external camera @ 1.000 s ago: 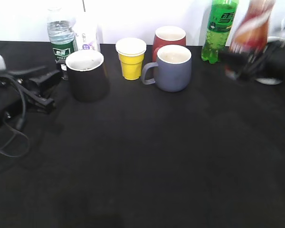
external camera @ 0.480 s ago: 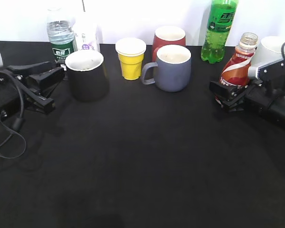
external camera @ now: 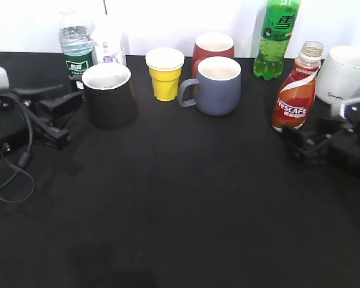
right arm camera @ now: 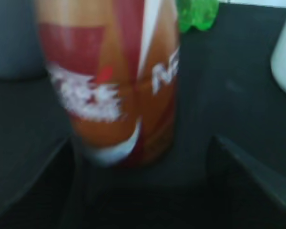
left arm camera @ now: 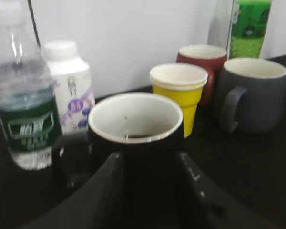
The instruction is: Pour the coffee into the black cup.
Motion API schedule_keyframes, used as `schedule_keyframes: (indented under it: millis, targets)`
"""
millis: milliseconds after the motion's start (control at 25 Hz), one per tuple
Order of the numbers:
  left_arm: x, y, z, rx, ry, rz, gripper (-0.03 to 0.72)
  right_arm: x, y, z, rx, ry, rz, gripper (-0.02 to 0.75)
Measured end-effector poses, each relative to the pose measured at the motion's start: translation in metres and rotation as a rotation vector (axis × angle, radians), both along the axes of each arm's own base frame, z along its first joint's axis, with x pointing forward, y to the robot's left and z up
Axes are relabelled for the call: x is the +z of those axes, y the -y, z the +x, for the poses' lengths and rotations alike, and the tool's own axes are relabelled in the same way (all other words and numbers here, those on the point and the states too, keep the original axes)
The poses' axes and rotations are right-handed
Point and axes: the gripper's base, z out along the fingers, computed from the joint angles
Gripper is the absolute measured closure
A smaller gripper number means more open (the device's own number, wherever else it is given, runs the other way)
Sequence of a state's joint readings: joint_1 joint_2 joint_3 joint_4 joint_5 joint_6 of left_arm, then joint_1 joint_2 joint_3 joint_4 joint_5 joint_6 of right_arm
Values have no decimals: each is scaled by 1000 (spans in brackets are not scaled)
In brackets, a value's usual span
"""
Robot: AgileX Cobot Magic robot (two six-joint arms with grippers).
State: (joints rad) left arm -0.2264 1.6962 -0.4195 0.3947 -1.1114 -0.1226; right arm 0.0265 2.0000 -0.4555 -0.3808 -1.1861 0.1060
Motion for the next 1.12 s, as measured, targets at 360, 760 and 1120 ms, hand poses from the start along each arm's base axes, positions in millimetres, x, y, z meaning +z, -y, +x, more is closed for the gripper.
schedule_keyframes:
  millis: [360, 760, 1120]
  targets:
    - [21, -19, -11, 270, -470, 114, 410, 91, 24, -24, -277, -388, -108, 87]
    - [185, -52, -151, 285, -461, 146, 418, 233, -2, -168, -141, -369, -30, 142]
    - [133, -99, -262, 240, -429, 85, 419, 197, 60, -301, -189, -246, -16, 147]
